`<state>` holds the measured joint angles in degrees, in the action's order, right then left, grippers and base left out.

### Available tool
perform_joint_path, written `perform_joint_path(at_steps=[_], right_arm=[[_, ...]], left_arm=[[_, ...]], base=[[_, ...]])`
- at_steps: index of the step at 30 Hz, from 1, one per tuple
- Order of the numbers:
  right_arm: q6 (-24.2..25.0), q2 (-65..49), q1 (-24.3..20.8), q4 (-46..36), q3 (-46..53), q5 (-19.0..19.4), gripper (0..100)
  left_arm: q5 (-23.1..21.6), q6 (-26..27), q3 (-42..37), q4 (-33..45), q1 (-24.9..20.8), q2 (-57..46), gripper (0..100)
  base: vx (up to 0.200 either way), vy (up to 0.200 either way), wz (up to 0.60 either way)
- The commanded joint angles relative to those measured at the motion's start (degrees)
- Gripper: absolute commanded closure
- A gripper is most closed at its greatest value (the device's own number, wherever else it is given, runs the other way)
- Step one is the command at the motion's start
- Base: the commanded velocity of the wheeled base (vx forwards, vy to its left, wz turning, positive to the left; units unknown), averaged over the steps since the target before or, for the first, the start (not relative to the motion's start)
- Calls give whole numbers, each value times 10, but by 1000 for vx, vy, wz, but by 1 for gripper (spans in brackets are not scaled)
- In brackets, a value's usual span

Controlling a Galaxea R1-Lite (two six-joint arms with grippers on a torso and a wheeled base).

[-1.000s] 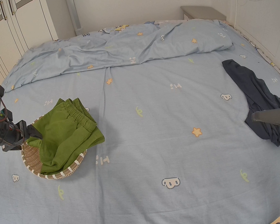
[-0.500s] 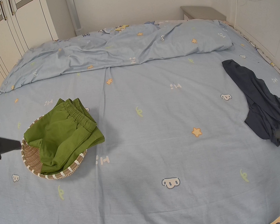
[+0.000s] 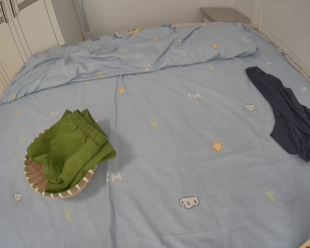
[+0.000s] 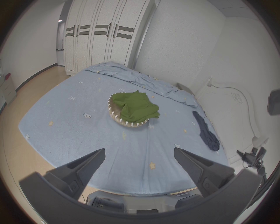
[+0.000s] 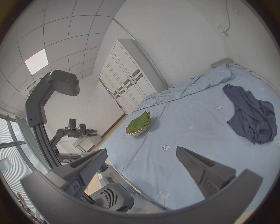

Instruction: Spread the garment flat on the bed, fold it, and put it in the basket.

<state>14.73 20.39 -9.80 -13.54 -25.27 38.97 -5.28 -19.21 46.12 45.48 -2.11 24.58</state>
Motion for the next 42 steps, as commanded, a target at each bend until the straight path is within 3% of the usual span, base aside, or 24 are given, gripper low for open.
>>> perform_joint_path(at_steps=[1, 3, 5, 9, 14, 16, 18, 19, 20, 21, 22, 25, 28, 33, 35, 39, 40, 42], right_arm=[[7, -104, 51, -32, 25, -2, 0], [7, -107, 50, -33, 30, -2, 0], [9, -116, 50, -33, 45, -2, 0], [9, -142, 45, -40, 59, -1, 0], [1, -144, 46, -53, 79, -6, 0], [-13, -144, 45, -49, 94, -20, 0], [-108, -144, 45, -47, 138, -99, 0], [-118, -144, 45, -46, 142, -106, 0], [-223, -143, 47, -34, 171, -188, 0], [-223, -143, 47, -34, 171, -188, 0], [-269, -147, 57, -6, 174, -251, 0], [-271, -185, 106, 13, 184, -241, 0], [-259, -204, 102, 14, 189, -237, 0], [-226, -204, 102, 77, 219, -260, 0], [-223, -204, 102, 178, 253, -291, 0], [-216, -204, 101, 164, 253, -299, 0], [-185, -204, 101, 164, 253, -316, 0], [-158, -204, 102, 149, 253, -376, 0]], left_arm=[[1, 16, -185, -51, 37, -178, 0], [5, 23, -233, -89, 38, -204, 0], [36, 53, -315, -187, 30, -236, 0], [65, 70, -364, -281, 28, -240, 0], [148, 193, -461, -497, 28, -241, 0], [167, 201, -461, -485, 28, -240, 0], [171, 199, -461, -479, 28, -241, 0], [171, 200, -461, -480, 28, -241, 0], [170, 204, -461, -483, 28, -240, 0], [170, 204, -461, -483, 28, -240, 0], [166, 215, -461, -484, 28, -240, 0], [124, 237, -461, -480, 28, -240, 0], [97, 233, -461, -481, 28, -240, 0], [125, 206, -461, -482, 28, -240, 0], [145, 193, -461, -482, 28, -240, 0], [165, 187, -461, -483, 28, -240, 0], [223, 185, -461, -483, 28, -240, 0], [263, 189, -461, -482, 28, -240, 0]], base=[[0, 0, 0], [0, 0, 0], [0, 0, 0], [0, 0, 0], [0, 0, 0], [0, 0, 0], [0, 0, 0], [0, 0, 0], [0, 0, 0], [0, 0, 0], [0, 0, 0], [0, 0, 0], [0, 0, 0], [0, 0, 0], [0, 0, 0], [0, 0, 0], [0, 0, 0], [0, 0, 0]])
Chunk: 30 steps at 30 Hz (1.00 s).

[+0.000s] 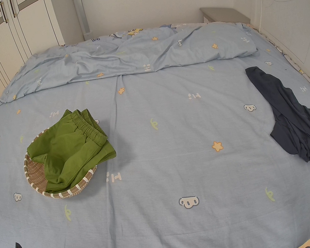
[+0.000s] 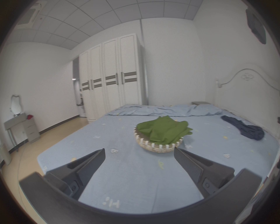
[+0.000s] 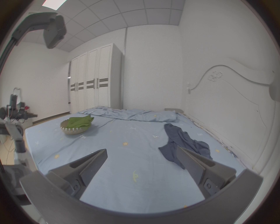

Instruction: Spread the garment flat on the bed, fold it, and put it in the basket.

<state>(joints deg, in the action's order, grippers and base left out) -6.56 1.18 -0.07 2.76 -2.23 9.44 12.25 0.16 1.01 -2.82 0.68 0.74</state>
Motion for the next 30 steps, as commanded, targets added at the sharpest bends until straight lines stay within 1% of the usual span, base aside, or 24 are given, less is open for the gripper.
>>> perform_joint_path(at_steps=[1, 2, 3, 5, 6, 7, 8, 9, 10, 11, 12, 14, 17, 18, 20, 30], right_arm=[[72, -12, 2, -29, 22, -113, 0], [75, -12, 2, -42, 20, -117, 0], [73, -12, 2, -39, 20, -108, 0], [68, -12, 2, -28, 22, -95, 0], [67, -12, 2, -28, 22, -94, 0], [67, -12, 2, -28, 22, -94, 0], [67, -12, 2, -28, 22, -93, 0], [66, -12, 2, -28, 22, -91, 0], [63, -12, 2, -28, 22, -90, 0], [63, -12, 2, -28, 22, -90, 0], [59, -12, 2, -28, 22, -89, 0], [58, -10, -2, -29, 22, -85, 0], [59, -3, -1, -28, 22, -84, 0], [64, -7, 2, -28, 22, -85, 0], [66, -7, 2, -28, 22, -86, 0], [61, -7, 3, -28, 22, -86, 0]], left_arm=[[82, -2, -10, 1, 0, -2, 0], [66, -6, -10, 1, 0, -2, 0], [42, -11, -10, 2, 0, -2, 0], [-36, -38, -8, 10, 0, -2, 0], [-62, -41, -8, 11, 0, -2, 0], [-62, -41, -8, 11, 0, -2, 0], [-97, -28, -10, 16, -1, -2, 0], [-117, -1, -10, 27, -1, -2, 0], [-121, 13, -10, 28, 0, -3, 0], [-121, 13, -10, 28, 0, -3, 0], [-124, 27, -10, 26, 0, -3, 0], [-130, 36, -10, 26, 0, -2, 0], [-127, 27, -10, 28, -1, -2, 0], [-127, -2, -10, 28, -1, -1, 0], [-126, -9, -10, 27, -1, -2, 0], [-124, -6, -10, 27, -1, -2, 0]], base=[[0, 0, 0], [0, 0, 0], [0, 0, 0], [0, 0, 0], [0, 0, 0], [0, 0, 0], [0, 0, 0], [0, 0, 0], [0, 0, 0], [0, 0, 0], [0, 0, 0], [0, 0, 0], [0, 0, 0], [0, 0, 0], [0, 0, 0], [0, 0, 0]])
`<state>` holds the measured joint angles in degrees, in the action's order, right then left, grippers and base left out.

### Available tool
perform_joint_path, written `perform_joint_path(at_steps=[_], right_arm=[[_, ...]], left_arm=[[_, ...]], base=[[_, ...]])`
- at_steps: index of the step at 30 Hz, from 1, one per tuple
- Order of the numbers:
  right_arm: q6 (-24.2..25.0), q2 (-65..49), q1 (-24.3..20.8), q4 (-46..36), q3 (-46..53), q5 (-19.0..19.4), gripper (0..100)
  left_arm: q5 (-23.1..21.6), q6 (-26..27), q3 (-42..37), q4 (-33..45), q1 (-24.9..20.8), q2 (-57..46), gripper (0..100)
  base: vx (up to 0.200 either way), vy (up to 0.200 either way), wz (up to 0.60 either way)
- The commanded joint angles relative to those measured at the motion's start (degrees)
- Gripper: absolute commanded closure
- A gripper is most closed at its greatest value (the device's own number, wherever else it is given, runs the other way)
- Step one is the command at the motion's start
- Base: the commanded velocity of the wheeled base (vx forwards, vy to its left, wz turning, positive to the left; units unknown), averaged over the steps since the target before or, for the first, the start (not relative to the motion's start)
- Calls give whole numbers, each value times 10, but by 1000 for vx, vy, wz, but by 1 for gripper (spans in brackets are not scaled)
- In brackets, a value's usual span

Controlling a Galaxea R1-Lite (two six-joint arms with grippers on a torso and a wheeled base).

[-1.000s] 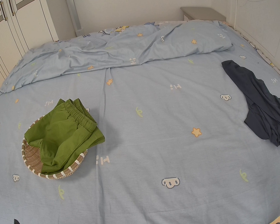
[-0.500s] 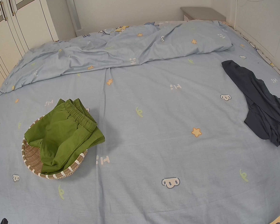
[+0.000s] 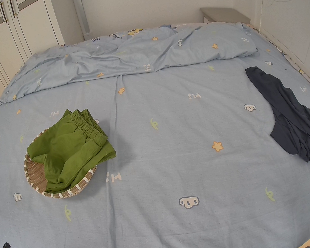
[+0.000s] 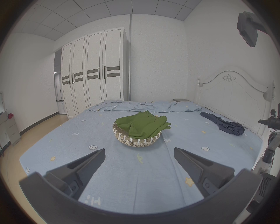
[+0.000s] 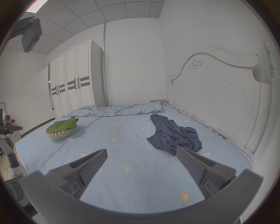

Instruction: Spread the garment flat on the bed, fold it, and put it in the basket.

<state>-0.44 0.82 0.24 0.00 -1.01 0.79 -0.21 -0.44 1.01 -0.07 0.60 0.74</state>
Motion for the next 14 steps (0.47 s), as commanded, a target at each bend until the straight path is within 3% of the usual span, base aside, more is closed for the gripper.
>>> perform_joint_path(at_steps=[1, 14], right_arm=[[0, -4, 0, 0, 10, 0, 0], [-2, -3, -1, 0, 10, 0, 0]], left_arm=[[0, 0, -10, 0, 0, -2, 0], [0, 0, -10, 0, 0, -2, 0]], base=[[0, 0, 0], [0, 0, 0]])
